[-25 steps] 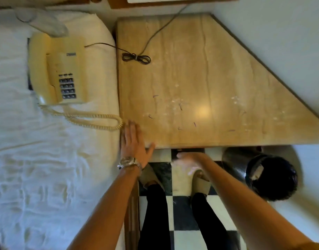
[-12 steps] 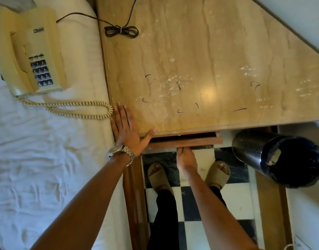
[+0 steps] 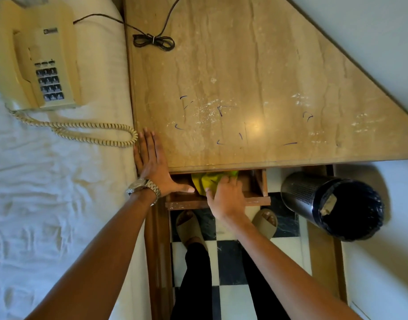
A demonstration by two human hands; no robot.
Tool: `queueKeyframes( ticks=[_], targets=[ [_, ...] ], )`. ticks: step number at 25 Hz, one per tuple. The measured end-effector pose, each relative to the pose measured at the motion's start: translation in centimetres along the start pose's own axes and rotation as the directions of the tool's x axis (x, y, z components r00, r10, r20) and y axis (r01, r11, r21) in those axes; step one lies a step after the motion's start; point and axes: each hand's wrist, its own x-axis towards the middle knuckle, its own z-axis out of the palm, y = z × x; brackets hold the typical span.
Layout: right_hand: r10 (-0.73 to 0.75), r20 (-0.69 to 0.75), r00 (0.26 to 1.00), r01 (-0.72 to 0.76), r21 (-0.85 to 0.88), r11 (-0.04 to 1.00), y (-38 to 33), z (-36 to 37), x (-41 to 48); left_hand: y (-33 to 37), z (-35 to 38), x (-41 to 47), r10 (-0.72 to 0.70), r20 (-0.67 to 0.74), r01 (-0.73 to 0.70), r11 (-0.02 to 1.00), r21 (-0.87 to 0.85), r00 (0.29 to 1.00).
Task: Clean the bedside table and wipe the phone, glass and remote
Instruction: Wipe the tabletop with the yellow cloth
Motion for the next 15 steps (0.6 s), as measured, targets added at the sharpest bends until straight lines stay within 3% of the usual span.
queueKeyframes(
  ticks=[2,5,8,12,15],
  targets=[
    [0.161,0.183,0.97,-0.17,0.033,0.985,0.0,0.8,2.9,0.1,-0.1,0.0,0.001,0.01,-0.001,1.0,0.012,1.0],
    [0.105,0.236,0.966,-0.095,-0.052,0.994,0.9,2.2,6.2,-0.4,0.3,0.2,0.011,0.0,-0.011,1.0,0.004,1.0],
    [0.002,0.174,0.985,0.03,-0.179,0.983,2.3,2.4,6.0,-0.1,0.3,0.0,0.033,-0.008,-0.033,0.999,-0.017,0.999],
    [-0.275,0.028,0.961,0.271,-0.28,0.921,5.8,0.6,2.3,0.1,0.0,-0.7,0.029,0.009,-0.029,1.0,0.012,1.0],
    [-0.613,0.021,0.79,0.54,-0.498,0.679,8.5,-1.7,0.5,0.5,1.4,-2.7,0.07,0.115,-0.085,0.988,0.131,0.991]
  ],
)
